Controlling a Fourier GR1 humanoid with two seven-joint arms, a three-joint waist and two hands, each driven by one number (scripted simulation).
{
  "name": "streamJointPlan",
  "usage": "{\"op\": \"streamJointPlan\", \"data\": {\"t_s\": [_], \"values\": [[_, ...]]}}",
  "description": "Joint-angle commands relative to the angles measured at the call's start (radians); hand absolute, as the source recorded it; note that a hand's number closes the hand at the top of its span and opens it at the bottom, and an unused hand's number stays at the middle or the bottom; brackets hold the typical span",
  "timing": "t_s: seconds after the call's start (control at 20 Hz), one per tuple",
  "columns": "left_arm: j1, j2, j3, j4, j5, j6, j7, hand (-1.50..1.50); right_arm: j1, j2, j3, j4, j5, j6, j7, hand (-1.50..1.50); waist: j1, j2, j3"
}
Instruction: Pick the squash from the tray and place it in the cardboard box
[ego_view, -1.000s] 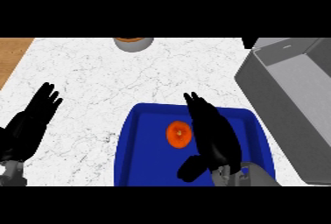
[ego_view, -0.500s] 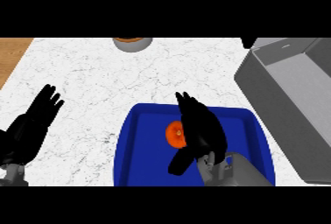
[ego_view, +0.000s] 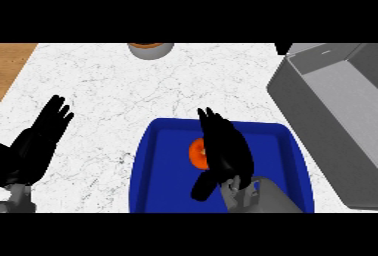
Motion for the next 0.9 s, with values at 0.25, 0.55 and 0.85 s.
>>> {"op": "streamJointPlan", "data": {"t_s": [0.25, 0.55, 0.85], "values": [[0.029, -0.019, 0.028, -0.031, -0.017, -0.021, 0.024, 0.00, -0.008, 0.027, 0.051, 0.088, 0.049, 0.028, 0.123, -1.50, 0.005, 0.000, 0.000], [0.047, -0.024, 0.038, -0.063, -0.026, -0.045, 0.041, 0.00, -0.087, 0.027, 0.030, 0.127, -0.008, 0.046, 0.163, -1.50, 0.009, -0.001, 0.000], [-0.045, -0.061, 0.031, -0.017, -0.053, -0.005, 0.086, 0.00, -0.159, 0.027, -0.033, 0.232, -0.031, 0.044, 0.149, -1.50, 0.008, 0.002, 0.000]]}}
